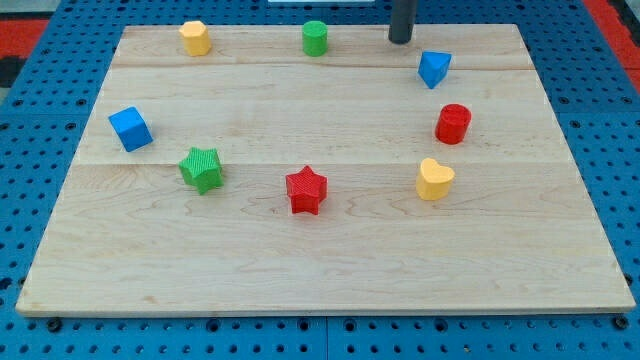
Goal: Push the green circle slightly towards center of the board
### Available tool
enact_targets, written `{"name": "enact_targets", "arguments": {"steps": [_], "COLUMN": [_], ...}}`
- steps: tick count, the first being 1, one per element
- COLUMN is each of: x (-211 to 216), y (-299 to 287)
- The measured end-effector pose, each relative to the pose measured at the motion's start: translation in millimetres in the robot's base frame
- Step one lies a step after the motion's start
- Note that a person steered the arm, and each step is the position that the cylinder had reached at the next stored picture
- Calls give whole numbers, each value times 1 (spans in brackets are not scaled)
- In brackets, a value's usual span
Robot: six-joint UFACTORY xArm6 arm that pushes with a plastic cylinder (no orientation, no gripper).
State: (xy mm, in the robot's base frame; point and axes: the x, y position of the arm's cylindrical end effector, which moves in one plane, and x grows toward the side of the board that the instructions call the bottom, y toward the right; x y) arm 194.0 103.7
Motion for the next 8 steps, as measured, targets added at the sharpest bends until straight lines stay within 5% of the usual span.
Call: {"name": "enact_targets", "arguments": {"steps": [8], "x": [21], "y": [-160]}}
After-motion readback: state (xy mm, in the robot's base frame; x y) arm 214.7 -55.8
